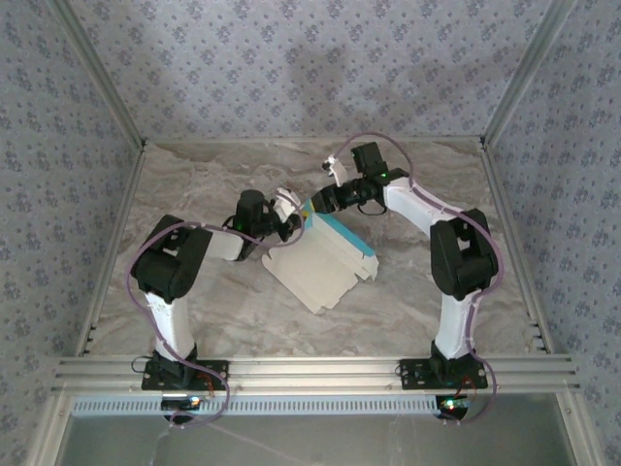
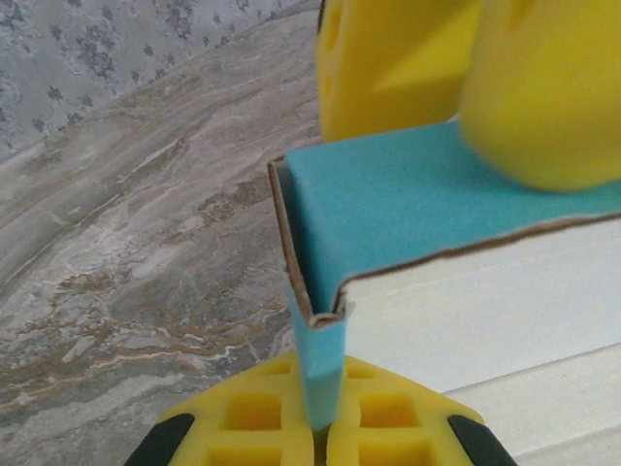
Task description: Fold the paper box
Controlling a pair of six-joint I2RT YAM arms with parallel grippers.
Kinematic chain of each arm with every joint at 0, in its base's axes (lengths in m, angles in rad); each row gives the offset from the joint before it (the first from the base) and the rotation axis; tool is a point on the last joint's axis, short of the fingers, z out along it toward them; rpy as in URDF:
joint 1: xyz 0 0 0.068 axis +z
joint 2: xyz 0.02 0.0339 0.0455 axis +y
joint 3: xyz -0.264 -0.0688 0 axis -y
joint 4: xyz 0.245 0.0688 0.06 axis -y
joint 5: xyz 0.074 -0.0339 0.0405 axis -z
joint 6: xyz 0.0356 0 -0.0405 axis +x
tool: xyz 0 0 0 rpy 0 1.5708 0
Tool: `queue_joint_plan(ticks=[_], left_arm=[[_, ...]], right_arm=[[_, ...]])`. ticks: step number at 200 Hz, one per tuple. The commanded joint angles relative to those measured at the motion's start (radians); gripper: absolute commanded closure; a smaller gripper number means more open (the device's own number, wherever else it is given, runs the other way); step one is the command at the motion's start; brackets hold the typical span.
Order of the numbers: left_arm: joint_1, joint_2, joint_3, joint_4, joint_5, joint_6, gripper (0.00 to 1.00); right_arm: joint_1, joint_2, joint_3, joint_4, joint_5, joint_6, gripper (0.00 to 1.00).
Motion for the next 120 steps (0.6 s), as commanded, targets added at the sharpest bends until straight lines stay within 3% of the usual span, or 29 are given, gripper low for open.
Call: queue_joint_plan(ticks=[1, 100, 120], left_arm=[[-0.034, 0.009, 0.038, 0.006, 0.054, 0.036, 1.0], [-0.085, 0.012, 0.065, -0.06, 0.031, 0.089, 0.92], [-0.093, 0.023, 0.079, -0.067, -0.041, 0.087, 0.92]], right_arm=[[0.018, 0.029, 0.033, -0.041, 0.021, 0.025, 0.5], [0.024, 0.075, 0.037, -0.037, 0.11, 0.085, 0.74], [0.031, 0.08, 0.034, -0.04, 0.107, 0.092, 0.75]])
